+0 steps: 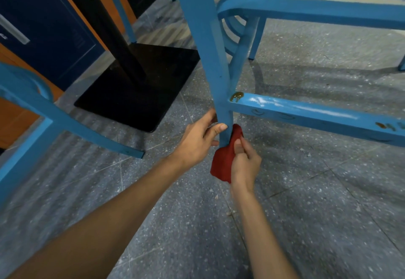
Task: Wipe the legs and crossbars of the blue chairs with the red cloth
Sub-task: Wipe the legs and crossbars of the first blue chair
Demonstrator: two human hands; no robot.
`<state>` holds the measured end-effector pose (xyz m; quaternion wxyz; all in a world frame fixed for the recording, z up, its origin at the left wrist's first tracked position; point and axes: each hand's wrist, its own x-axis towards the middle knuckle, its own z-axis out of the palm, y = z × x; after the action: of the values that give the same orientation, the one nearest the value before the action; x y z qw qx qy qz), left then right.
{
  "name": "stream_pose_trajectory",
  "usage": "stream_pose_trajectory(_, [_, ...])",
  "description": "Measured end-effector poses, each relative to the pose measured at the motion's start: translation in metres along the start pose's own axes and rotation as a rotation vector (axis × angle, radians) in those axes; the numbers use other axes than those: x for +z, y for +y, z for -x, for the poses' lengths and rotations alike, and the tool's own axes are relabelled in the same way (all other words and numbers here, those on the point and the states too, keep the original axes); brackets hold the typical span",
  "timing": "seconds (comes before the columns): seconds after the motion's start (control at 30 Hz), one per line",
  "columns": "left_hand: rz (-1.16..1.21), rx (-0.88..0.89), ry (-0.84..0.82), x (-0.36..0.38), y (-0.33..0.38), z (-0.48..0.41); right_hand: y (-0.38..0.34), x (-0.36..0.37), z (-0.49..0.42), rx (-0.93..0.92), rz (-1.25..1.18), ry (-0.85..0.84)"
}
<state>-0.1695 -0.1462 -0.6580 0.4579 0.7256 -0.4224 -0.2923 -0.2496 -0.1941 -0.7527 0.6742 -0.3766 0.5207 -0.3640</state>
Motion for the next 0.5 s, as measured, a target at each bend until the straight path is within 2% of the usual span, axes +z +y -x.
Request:
stream_pose_trajectory(0.07, [0.01,-0.005,0.006,0.001,-0.002,-0.001,0.009,-0.002,0.008,-0.029,-0.012,0.012])
stream_pose_trajectory(0.17, [0.014,-0.009,0.01,0.001,-0.004,-0.002,0.015,0.0,0.002,0.097,0.055,0.019])
stream_pose_trajectory(0.27, [0.017,-0.004,0.007,0.001,-0.005,-0.002,-0.001,0.004,-0.015,0.175,0.228,0.009])
stream_pose_trajectory(0.33, [0.029,-0.007,0.003,0.001,-0.006,-0.003,-0.013,0.005,-0.019,0.127,0.236,0.009])
stream_pose_trajectory(0.5, [0.032,-0.004,0.003,0.002,-0.006,-0.003,-0.011,0.002,0.012,-0.109,0.061,-0.014])
